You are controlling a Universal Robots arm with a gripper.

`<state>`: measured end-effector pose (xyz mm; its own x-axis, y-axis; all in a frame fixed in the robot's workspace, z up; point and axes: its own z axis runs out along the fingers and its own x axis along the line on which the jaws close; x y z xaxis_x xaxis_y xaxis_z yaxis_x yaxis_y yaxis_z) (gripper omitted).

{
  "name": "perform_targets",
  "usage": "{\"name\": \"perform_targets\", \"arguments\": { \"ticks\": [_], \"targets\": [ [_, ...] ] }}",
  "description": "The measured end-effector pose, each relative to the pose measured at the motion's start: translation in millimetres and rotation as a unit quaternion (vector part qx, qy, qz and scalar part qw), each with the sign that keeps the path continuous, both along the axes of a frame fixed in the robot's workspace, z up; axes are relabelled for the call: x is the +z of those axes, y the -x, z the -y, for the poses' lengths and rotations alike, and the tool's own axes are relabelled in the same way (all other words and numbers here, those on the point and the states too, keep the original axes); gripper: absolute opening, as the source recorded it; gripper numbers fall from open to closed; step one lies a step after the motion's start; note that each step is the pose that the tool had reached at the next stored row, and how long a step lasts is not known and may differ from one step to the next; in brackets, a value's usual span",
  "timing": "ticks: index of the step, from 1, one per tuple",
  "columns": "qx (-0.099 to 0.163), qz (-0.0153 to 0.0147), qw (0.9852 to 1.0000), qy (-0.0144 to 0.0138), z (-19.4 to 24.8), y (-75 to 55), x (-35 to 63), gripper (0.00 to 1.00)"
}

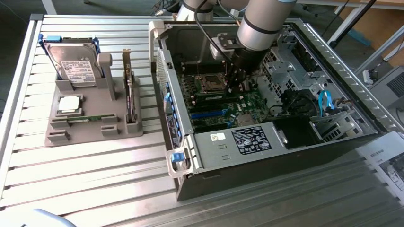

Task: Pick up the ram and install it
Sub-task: 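Insert the ram into the slot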

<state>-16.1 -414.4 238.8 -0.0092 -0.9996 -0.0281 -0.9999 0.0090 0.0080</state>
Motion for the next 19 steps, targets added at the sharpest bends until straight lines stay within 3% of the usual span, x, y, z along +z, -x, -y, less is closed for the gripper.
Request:
{"name": "perform_targets", "arguments": {
  "ticks": [19],
  "targets": [
    [0.000, 0.0000, 1.0000, 0.0000, 0.1, -0.4, -1.0, 0.12]
  ]
}}
